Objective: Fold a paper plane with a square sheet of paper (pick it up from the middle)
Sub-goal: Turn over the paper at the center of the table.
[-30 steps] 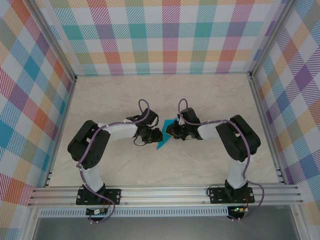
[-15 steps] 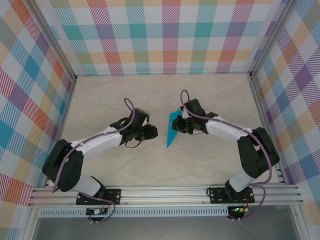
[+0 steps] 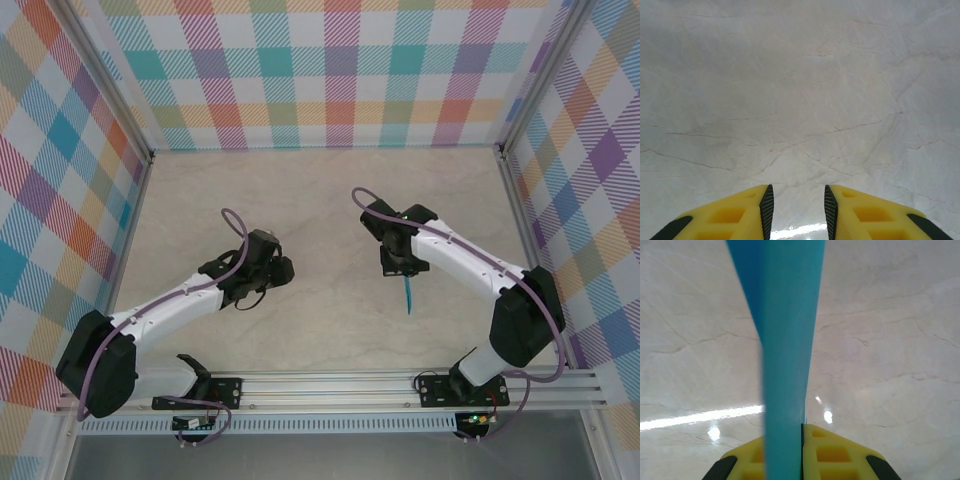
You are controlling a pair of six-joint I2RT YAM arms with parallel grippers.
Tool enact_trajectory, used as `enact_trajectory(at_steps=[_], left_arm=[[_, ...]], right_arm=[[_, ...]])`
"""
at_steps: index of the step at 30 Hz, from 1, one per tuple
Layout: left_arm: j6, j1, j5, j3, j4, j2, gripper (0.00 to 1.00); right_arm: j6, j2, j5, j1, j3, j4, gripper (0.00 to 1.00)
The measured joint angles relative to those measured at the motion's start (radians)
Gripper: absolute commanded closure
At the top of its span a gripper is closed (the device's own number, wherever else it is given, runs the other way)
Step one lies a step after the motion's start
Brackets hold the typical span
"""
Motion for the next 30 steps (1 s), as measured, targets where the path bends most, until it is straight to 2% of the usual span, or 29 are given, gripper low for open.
enact_trajectory(at_steps=[12, 23, 30], left_arm=[[-0.023, 0.0, -0.046, -0.067, 0.002, -0.066, 0.62], [-0.033, 0.0, -0.08, -0.085, -0.02, -0.132, 0.61], [-0.041, 0.0, -0.081, -0.085, -0.024, -0.185, 0.6]], right_arm=[[0.131, 0.247, 0.065, 0.129, 0.131, -0.103, 0.91], [0.22, 0.573, 0.044, 0.185, 0.396, -0.106, 0.9], [0.239, 0.718, -0.002, 0.227, 0.544, -0.109, 0.82]])
